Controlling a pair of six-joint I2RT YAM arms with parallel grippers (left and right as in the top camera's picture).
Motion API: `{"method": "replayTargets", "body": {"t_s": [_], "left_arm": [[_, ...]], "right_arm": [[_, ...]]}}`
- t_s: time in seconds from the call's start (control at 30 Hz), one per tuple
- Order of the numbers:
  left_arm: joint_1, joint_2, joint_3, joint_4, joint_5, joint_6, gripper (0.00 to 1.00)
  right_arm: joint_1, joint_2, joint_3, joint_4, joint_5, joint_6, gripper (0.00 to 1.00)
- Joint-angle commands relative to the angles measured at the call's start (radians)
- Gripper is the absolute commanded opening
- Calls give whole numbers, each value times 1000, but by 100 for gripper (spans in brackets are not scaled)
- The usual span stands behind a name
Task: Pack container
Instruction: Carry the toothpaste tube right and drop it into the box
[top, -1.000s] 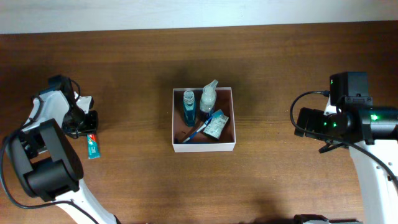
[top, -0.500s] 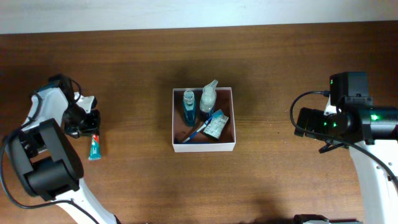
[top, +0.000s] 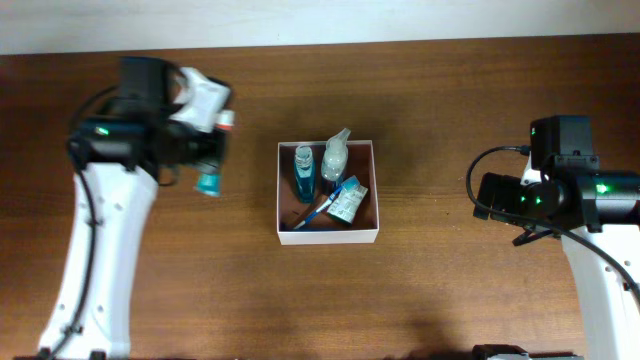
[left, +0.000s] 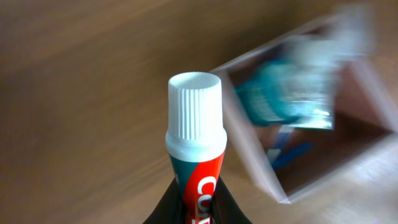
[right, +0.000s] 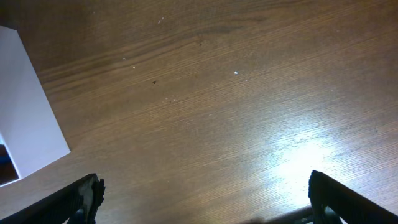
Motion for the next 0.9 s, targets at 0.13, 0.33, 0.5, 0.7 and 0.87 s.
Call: {"method": "replayTargets", "body": {"t_s": [0.13,0.33,0.5,0.7,0.87], "left_arm": [[-357,64,2,32,11,137,1],[-509,186,2,49,-122,173,0],[-530,331,2,68,-181,173,1],[-530,401,2,77,-189,173,17],[-543,374,16,68,-193,173,67]], "right_arm": [[-8,1,2,3,6,1,98],[-8,1,2,3,6,1,98],[-8,1,2,3,5,1,98],[-8,1,2,2,5,1,98],[-8,1,2,2,5,0,98]]}}
